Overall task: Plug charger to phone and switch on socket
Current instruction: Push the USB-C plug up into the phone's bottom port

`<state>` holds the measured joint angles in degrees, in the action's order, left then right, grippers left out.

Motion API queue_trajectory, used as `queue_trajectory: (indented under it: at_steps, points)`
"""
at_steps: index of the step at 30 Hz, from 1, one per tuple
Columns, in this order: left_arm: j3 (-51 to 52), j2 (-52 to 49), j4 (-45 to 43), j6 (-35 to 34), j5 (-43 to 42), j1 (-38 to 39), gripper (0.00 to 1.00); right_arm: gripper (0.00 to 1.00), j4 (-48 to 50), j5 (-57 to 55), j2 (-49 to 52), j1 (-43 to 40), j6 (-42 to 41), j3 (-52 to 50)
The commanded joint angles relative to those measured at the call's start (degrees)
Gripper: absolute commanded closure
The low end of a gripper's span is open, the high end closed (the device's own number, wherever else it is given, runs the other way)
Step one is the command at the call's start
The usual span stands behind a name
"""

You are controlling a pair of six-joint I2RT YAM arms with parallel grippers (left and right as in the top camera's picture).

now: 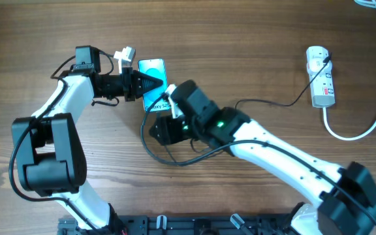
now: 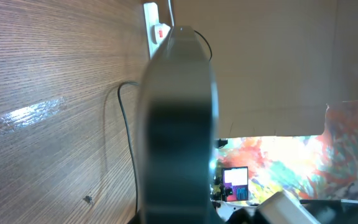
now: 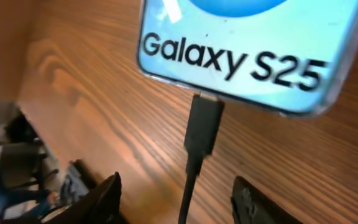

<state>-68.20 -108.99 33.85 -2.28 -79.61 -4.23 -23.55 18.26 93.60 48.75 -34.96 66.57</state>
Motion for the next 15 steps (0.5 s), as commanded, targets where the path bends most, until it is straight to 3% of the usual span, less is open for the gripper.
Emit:
queue_trajectory:
  at_steps: [1,7,8,15]
  points:
    - [0.2,-0.1,0.0,0.3,-2.8,0.0,0.96,0.59,1.2,-4.8,2.7,0.5,-1.7,0.8]
    - [0.2,-0.1,0.0,0.3,-2.8,0.0,0.96,0.85,1.9,-5.0,3.0,0.5,-1.7,0.8]
    - [0.2,-0.1,0.0,0.3,-2.8,0.0,0.96,0.96,2.6,-5.0,3.0,0.5,-2.4,0.8]
    - [0.2,-0.1,0.0,0.3,-2.8,0.0,0.96,0.96,7.8,-1.0,3.0,-4.0,-4.3,1.1]
